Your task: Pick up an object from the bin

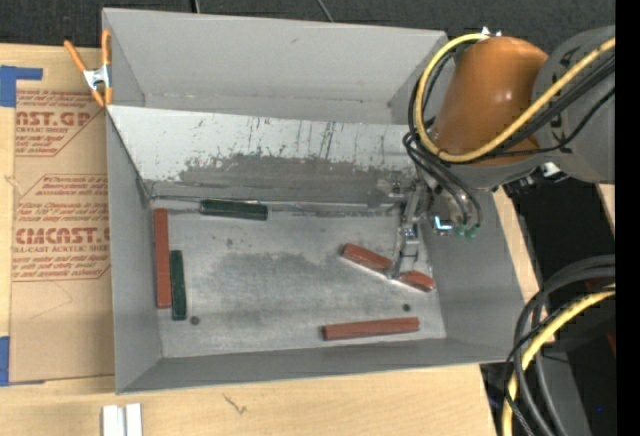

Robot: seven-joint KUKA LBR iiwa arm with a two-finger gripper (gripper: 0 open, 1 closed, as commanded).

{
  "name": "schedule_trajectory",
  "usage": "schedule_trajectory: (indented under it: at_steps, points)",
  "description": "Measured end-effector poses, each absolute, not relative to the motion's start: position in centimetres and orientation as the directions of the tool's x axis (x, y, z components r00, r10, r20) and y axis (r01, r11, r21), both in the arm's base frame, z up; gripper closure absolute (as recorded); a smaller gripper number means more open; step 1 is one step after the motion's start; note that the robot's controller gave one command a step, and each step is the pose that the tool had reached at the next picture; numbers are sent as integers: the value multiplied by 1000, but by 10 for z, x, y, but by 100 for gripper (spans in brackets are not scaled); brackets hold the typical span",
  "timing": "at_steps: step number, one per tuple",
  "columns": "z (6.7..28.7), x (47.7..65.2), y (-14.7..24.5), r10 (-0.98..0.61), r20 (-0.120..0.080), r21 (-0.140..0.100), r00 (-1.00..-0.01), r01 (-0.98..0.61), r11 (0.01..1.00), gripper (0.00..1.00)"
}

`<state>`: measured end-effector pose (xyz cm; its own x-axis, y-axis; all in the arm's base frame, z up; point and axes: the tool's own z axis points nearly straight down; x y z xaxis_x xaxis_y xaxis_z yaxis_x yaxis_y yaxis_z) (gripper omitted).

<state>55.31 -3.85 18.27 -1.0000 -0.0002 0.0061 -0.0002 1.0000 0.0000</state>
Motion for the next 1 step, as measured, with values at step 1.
schedule_trajectory:
  at_steps: [1]
  points:
    - [187,555,-39,-1,-2,-1,-1000,-1,1000,0]
